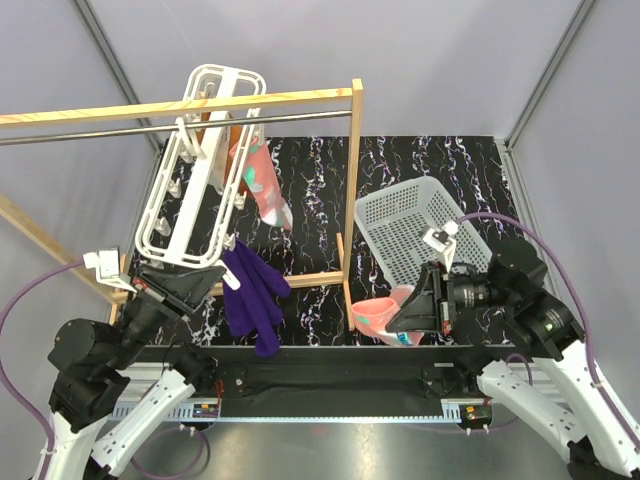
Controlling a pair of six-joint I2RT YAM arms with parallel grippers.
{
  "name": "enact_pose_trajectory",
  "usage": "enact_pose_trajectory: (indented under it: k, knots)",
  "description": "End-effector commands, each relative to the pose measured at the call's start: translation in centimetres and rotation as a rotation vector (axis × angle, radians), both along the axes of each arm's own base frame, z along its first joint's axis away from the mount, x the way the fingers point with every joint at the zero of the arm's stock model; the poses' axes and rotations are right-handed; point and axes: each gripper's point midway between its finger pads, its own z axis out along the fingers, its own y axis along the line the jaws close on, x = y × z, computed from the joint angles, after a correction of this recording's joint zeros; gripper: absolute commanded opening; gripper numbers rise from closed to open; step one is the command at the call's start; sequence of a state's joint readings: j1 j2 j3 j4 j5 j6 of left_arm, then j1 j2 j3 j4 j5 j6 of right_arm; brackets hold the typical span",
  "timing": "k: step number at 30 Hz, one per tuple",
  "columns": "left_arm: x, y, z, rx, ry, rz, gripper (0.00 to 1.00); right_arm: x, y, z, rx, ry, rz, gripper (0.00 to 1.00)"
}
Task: Clip the socks to the hanger
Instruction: Clamp the sock onto the hanger.
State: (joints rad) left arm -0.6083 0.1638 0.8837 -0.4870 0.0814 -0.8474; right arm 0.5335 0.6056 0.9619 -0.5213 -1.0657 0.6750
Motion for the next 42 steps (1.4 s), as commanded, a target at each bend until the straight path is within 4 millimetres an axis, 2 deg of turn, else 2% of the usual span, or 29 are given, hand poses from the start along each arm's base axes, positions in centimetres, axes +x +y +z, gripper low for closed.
enact_pose_trajectory:
  k: [1, 2, 3, 4, 5, 6, 7, 8, 9, 11, 12, 13, 14, 16, 17, 18, 20, 23, 24, 29, 35, 42]
  knots:
    - [0.6, -1.1, -0.8, 0.014, 0.037, -0.034, 0.0, 0.2, 1.5, 0.0, 0.036, -0.008, 0.006, 0.0]
    - [0.6, -1.2, -0.8, 0.014, 0.037, -0.034, 0.0, -1.0, 2.3, -0.1, 0.043, -0.009, 0.065, 0.0]
    - [0.7, -1.2, -0.8, 0.014, 0.041, -0.038, 0.0, -1.2, 3.0, -0.7, 0.044, 0.024, 0.082, 0.0]
    - [0.7, -1.3, -0.7, 0.01, 0.039, -0.037, 0.0, -0.7, 3.9, -0.3, 0.071, -0.004, 0.052, 0.0]
    - [0.7, -1.3, -0.8, 0.008, 0.04, -0.039, 0.0, -0.8, 5.1, -1.0, 0.048, 0.008, 0.066, 0.0]
    - [0.7, -1.5, -0.8, 0.01, 0.043, -0.048, 0.0, -2.7, 6.0, -1.0, 0.04, -0.016, 0.136, 0.0]
    - [0.6, -1.6, -0.6, 0.008, 0.037, -0.056, 0.0, -2.7, 7.2, -1.3, 0.03, -0.03, 0.115, 0.0]
    - [0.5, -1.6, -0.5, 0.008, 0.035, -0.059, 0.0, -2.9, 8.9, -2.4, -0.012, -0.022, 0.132, 0.0]
    - [0.4, -1.7, -0.4, 0.013, 0.03, -0.071, 0.0, -5.0, 9.8, -2.0, -0.007, -0.051, 0.201, 0.0]
    - [0.0, -1.9, -0.1, 0.013, 0.012, -0.089, 0.0, -5.1, 12.5, -1.9, -0.022, -0.066, 0.196, 0.0]
    - [-0.2, -2.0, -0.1, 0.021, 0.003, -0.102, 0.0, -5.9, 13.2, -1.9, -0.025, -0.064, 0.211, 0.0]
    - [-0.4, -2.0, 0.0, 0.023, 0.002, -0.107, 0.0, -5.5, 14.2, -1.4, -0.008, -0.07, 0.187, 0.0]
    - [-0.5, -2.0, -0.1, 0.024, 0.003, -0.11, 0.0, -5.3, 15.5, -2.3, -0.038, -0.048, 0.182, 0.0]
    - [-0.9, -1.9, 0.0, 0.02, -0.007, -0.12, 0.0, -5.2, 17.0, -1.3, -0.019, -0.051, 0.174, 0.0]
    - [-1.1, -1.8, 0.1, 0.017, -0.013, -0.123, 0.0, -5.0, 18.1, -1.9, -0.036, -0.036, 0.173, 0.0]
    - [-1.2, -1.8, 0.2, 0.014, -0.017, -0.128, 0.0, -5.0, 18.7, -1.2, -0.018, -0.034, 0.17, 0.0]
    - [-1.6, -1.7, 0.3, 0.009, -0.027, -0.136, 0.0, -4.4, 20.3, -1.1, -0.028, -0.025, 0.156, 0.0]
    - [-2.2, -1.6, 0.8, 0.002, -0.044, -0.149, 0.0, -3.6, 21.9, -1.1, -0.04, -0.026, 0.121, 0.0]
    - [-2.4, -1.6, 0.9, 0.005, -0.047, -0.159, 0.0, -3.1, 22.3, -0.2, -0.024, -0.033, 0.098, 0.0]
    - [-3.1, -1.4, 1.4, 0.014, -0.065, -0.17, 0.0, -1.6, 23.5, 0.7, -0.027, -0.041, 0.027, 0.0]
    - [-3.5, -1.3, 1.5, 0.01, -0.079, -0.178, 0.0, -0.3, 24.1, 0.9, -0.019, -0.007, 0.011, 0.0]
    - [-3.6, -1.5, 1.4, 0.011, -0.079, -0.191, 0.0, 1.6, 23.8, 1.7, 0.001, 0.004, -0.016, 0.0]
